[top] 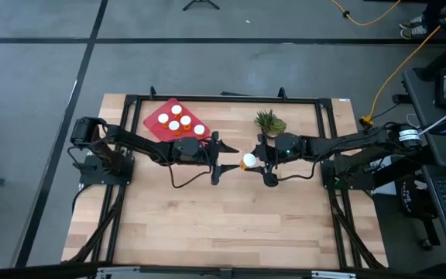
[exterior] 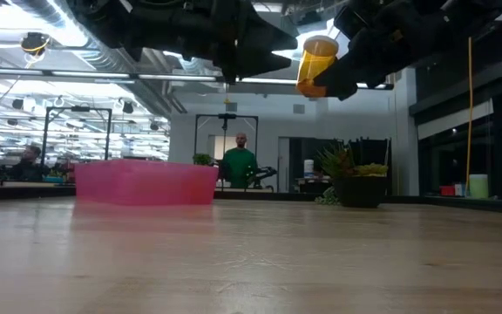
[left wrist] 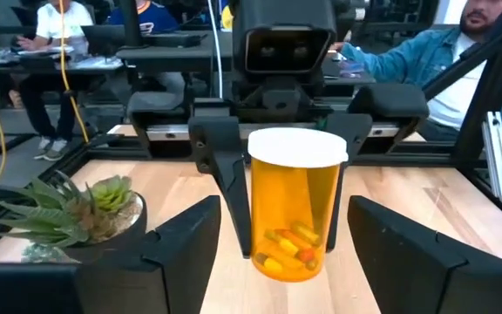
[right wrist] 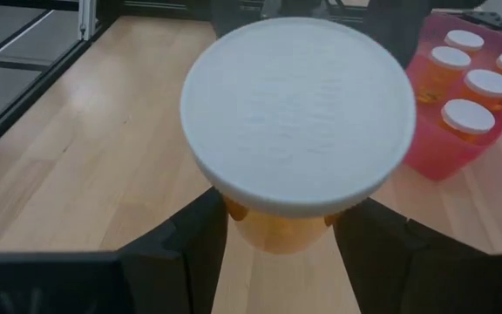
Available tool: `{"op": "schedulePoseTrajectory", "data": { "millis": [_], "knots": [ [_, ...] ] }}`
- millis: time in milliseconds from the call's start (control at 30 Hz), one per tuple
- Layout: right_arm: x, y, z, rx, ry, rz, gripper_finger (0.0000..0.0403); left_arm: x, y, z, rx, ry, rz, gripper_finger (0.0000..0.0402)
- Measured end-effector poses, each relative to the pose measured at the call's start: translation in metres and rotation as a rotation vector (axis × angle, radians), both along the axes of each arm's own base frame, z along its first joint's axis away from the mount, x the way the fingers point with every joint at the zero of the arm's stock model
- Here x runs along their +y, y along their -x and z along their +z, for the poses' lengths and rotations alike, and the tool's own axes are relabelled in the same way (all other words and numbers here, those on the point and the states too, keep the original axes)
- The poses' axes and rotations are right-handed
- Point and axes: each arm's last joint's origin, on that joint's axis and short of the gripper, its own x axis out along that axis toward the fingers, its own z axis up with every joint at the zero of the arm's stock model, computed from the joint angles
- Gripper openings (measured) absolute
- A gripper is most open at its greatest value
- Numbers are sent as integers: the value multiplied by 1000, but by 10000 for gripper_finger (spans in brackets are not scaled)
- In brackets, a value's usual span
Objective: Pick and place pill bottles into a basket
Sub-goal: Put the orange pill bottle into the red container
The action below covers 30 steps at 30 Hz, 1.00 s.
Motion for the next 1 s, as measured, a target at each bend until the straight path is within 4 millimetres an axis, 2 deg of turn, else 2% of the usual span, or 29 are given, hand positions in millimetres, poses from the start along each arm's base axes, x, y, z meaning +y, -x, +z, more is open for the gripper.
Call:
{"op": "schedulePoseTrajectory", "data": {
  "millis": [233,600,1000],
  "knots": [
    [0,0,0,0,-1,0,194,1,-6,-7,28,8,5,247],
    [0,0,0,-1,0,0,194,0,-34,-1,56,-27,1,246],
    [0,0,0,1,0,1,194,0,-41,3,75,-38,-1,246]
  ]
}}
